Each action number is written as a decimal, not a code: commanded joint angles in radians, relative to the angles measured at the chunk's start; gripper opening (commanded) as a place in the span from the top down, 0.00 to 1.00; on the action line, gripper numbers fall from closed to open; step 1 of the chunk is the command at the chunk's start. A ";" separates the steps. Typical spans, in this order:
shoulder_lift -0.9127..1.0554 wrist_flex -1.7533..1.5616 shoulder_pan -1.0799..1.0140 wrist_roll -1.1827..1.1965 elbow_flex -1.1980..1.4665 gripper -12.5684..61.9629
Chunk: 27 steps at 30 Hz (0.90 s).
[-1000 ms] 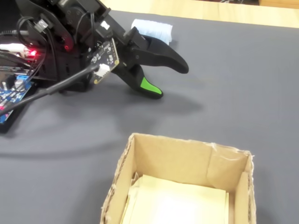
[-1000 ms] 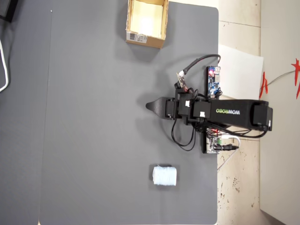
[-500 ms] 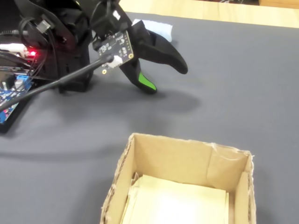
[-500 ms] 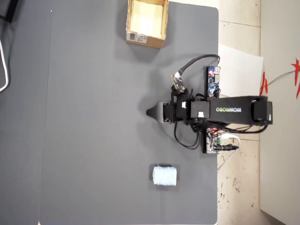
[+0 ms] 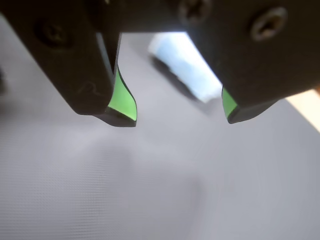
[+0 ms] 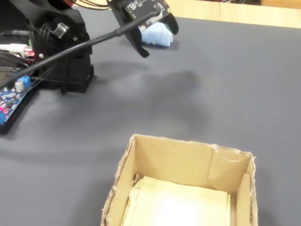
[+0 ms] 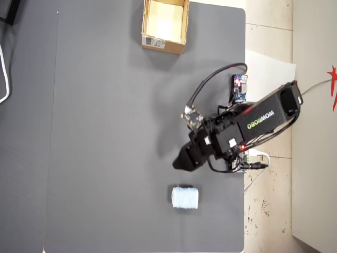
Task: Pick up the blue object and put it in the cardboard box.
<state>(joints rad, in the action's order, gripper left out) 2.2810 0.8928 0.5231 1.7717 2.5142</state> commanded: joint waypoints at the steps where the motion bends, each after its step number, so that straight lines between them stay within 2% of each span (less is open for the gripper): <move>1: 0.086 -0.008 0.018 0.107 -0.100 0.38; 6: 0.072 -0.029 0.261 0.245 -0.152 0.38; 9: 0.014 -0.069 0.324 0.296 -0.173 0.38; 11: -0.063 -0.106 0.356 0.414 -0.189 0.38; 15: -0.204 -0.149 0.367 0.505 -0.233 0.38; 27: -0.500 -0.161 0.351 0.439 -0.360 0.39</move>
<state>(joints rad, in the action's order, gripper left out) 1.7717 0.7823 0.8713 2.1951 2.2396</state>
